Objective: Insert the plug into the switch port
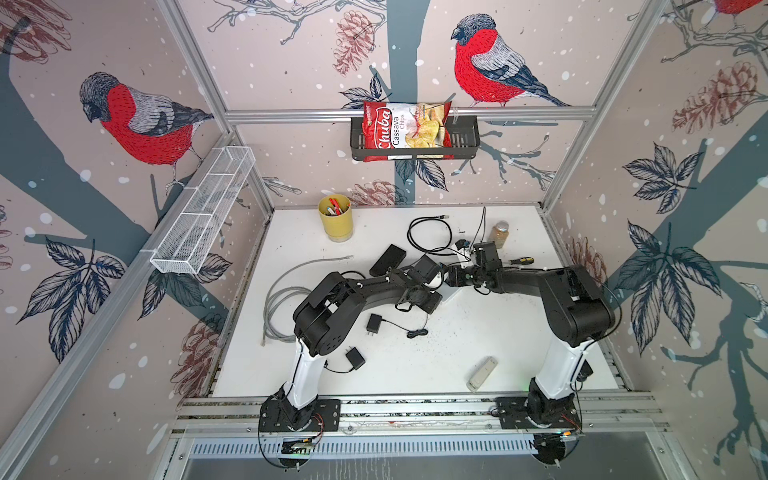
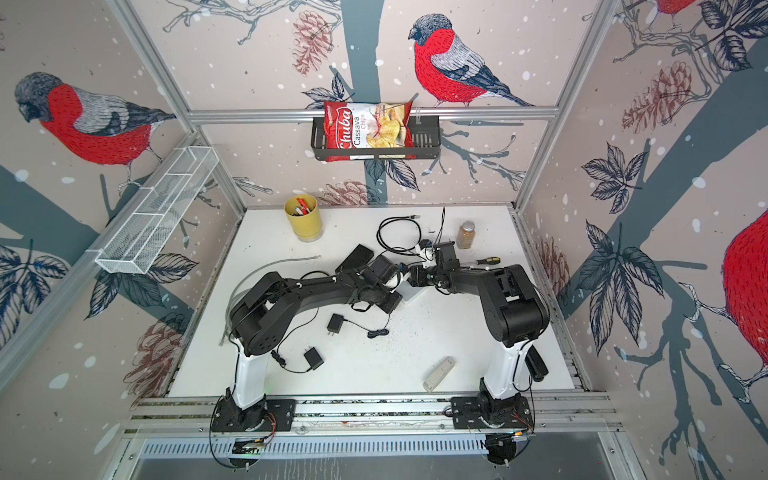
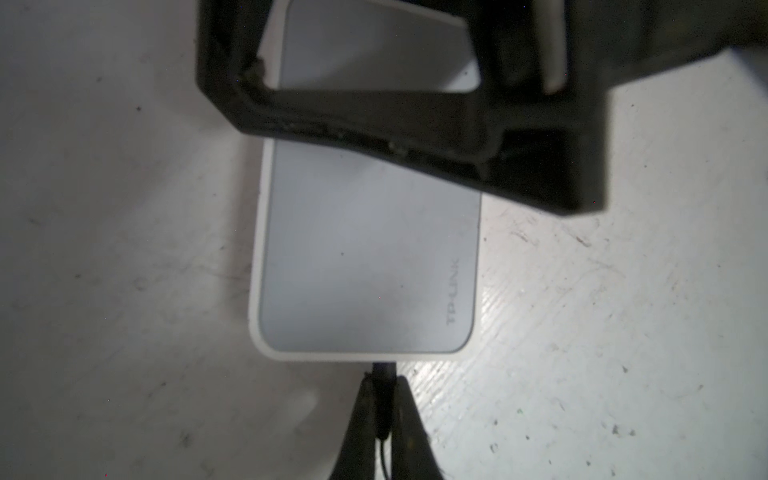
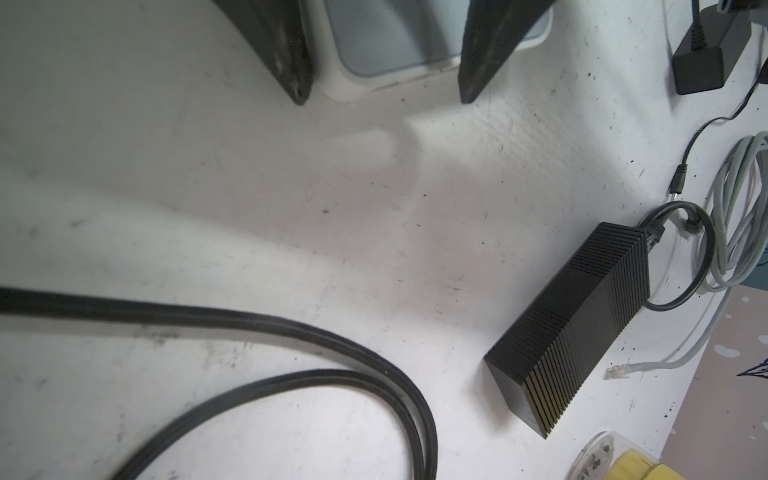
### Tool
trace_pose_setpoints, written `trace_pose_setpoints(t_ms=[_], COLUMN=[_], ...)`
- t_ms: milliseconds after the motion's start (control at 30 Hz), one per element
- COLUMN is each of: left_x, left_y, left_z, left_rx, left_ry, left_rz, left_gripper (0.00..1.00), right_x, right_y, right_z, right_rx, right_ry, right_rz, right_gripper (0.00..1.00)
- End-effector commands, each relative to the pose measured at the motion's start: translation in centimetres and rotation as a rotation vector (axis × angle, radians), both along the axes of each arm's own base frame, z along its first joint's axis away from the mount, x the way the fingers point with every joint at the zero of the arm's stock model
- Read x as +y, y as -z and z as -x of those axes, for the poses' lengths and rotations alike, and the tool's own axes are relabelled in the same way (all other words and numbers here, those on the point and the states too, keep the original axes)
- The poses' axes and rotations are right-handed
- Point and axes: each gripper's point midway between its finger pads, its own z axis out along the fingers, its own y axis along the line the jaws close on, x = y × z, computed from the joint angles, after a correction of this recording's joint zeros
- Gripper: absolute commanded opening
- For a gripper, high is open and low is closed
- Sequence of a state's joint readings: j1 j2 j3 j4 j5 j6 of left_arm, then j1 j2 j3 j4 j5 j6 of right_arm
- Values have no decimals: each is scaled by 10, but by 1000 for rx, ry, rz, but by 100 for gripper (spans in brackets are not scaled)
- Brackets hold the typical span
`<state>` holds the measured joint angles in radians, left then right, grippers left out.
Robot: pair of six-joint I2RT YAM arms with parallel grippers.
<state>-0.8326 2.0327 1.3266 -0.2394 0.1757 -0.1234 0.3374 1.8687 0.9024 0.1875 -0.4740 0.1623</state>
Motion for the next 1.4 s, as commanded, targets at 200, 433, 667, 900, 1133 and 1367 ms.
trace_pose_setpoints(t_ms=[200,433,667,900,1133,1367], left_x=[-21,-27,-28,-23,-28,-37], left_y=[-24,-31,-37,-38,-48,-55], left_z=[-22,-32,-46,-48,-56,-61], left_rx=[-94,-116,-139,-151,-161,-146], left_ry=[6,14,17,1,-11,10], left_rz=[97,126,164,181,238,270], left_gripper=[0,0,0,0,0,0], right_x=[13,26,28,16,32,32], right_y=[25,23,25,28,25,29], right_z=[62,77,75,62,76,81], right_rx=[225,229,236,263,250,244], right_ry=[-110,-188,-196,-127,-205,-224], right_rz=[-21,-53,-45,-55,-57,-18], right_gripper=[54,52,52,52,52,50])
